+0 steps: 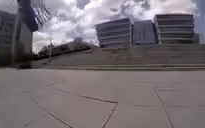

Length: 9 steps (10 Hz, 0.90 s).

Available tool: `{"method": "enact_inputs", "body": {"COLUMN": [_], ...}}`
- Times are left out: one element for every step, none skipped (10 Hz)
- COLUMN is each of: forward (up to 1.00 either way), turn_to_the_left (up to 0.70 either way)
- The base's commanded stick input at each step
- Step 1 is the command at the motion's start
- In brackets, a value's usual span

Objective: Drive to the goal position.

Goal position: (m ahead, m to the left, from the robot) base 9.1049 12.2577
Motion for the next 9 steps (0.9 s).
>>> {"method": "enact_inputs", "body": {"forward": [0.70,0.70,0.70,0.70,0.70,0.70,0.70,0.70,0.70], "turn_to_the_left": [0.00,0.00,0.00,0.00,0.00,0.00,0.01,0.02,0.03]}}
